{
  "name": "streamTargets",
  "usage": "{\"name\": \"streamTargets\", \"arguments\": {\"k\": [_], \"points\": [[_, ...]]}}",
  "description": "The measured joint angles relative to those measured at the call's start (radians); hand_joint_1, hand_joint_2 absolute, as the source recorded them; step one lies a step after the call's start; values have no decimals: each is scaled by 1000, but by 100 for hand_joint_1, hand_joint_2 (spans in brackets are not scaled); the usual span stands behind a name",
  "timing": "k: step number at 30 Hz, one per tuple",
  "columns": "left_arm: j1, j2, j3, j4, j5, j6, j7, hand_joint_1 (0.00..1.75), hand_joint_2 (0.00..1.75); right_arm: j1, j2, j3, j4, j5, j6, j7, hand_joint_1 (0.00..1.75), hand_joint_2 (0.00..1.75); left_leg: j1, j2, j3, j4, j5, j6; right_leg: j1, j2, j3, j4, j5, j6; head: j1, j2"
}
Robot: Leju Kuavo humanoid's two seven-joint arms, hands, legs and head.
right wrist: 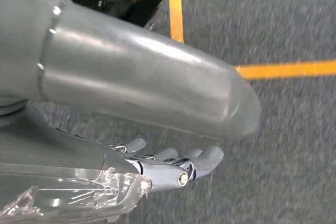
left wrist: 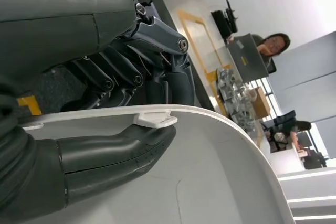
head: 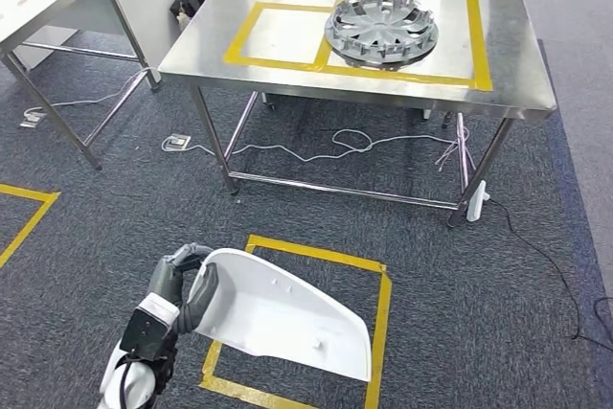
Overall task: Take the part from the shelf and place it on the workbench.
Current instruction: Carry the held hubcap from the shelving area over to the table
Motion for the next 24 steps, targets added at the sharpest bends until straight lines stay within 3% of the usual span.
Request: {"name": "streamTargets", "arguments": {"k": [1,3,4,5,6,8,9,11,12,14,15,16,17,18,19,20,21,22,24], "points": [[1,-1,0,6,0,1,0,175,175,5,2,0,-9,2,4,3,0,0,11,0,5,1,-5,-15,-10,-1,-3,-10,14,11,0,0],[1,-1,0,17,1,5,0,175,175,12,6,0,-21,4,8,6,0,0,40,-1,20,16,-20,-53,-34,-9,37,-110,71,46,0,0],[1,0,1,22,2,7,0,175,175,13,12,0,-24,5,11,8,0,0,51,-2,23,33,-32,-73,-41,-11,49,-146,82,60,6,0],[1,-1,2,25,3,9,-1,175,175,13,17,0,-29,6,13,10,0,0,60,-2,19,54,-44,-93,-46,-8,54,-158,84,57,11,0],[1,-1,2,28,3,11,-1,175,175,12,24,0,-33,8,16,13,0,0,63,-2,13,72,-60,-110,-46,-4,42,-141,75,47,15,0],[-3,-2,1,30,5,15,-4,175,175,11,33,0,-49,13,21,16,0,0,62,-3,0,99,-72,-134,-45,9,16,-93,58,6,14,0],[-7,-2,0,31,6,17,-5,175,175,13,38,-1,-56,16,23,18,0,0,61,-4,-11,130,-63,-139,-44,12,6,-79,51,-3,4,0],[-16,-3,-2,31,8,20,-6,175,175,17,43,-3,-67,20,26,18,0,0,60,-6,-55,225,-40,-136,-39,18,4,-73,41,-15,-13,0],[-18,-3,-2,31,9,21,-7,175,175,19,45,-4,-70,21,27,17,0,0,59,-6,-75,263,-37,-132,-38,19,5,-75,39,-17,-18,0],[-18,-3,-2,31,9,22,-6,175,175,18,45,-4,-71,21,27,17,0,0,57,-6,-87,283,-39,-130,-37,20,6,-77,39,-17,-19,0],[-18,-3,-2,31,10,23,-6,175,175,18,46,-5,-73,22,27,17,0,0,54,-6,-104,306,-54,-127,-35,21,9,-81,39,-18,-20,0],[-18,-3,-2,32,10,24,-6,175,175,20,49,-8,-76,22,28,17,0,0,37,-6,-143,336,-83,-110,-27,25,18,-92,39,-22,-22,0],[-18,-3,-2,32,11,26,-6,175,175,22,53,-11,-80,23,29,17,0,0,14,-8,-180,352,-99,-86,-17,31,28,-104,39,-28,-25,0],[-18,-2,-2,33,12,27,-6,175,175,24,57,-14,-83,24,30,17,0,0,-14,-11,-210,344,-99,-54,-6,37,39,-119,41,-36,-28,0],[-18,-2,-2,34,12,27,-6,175,175,27,62,-17,-85,25,31,17,0,0,-46,-14,-217,295,-74,-15,4,43,49,-132,43,-44,-30,0],[-18,-2,-2,34,12,27,-6,175,175,30,68,-17,-85,25,31,17,0,0,-68,-20,-198,228,-30,18,9,45,53,-140,45,-50,-30,0],[-18,-2,-2,34,12,27,-7,175,175,32,73,-18,-86,26,32,17,0,0,-83,-24,-180,170,2,43,11,47,59,-151,49,-53,-31,0],[-19,-2,-2,34,12,27,-7,175,175,35,78,-18,-86,26,32,17,0,0,-94,-28,-166,133,20,59,12,48,65,-163,54,-54,-33,0],[-20,-2,-2,35,13,28,-7,175,175,36,82,-20,-87,28,33,18,0,0,-96,-31,-152,101,31,65,12,48,78,-186,62,-48,-37,0]]}}
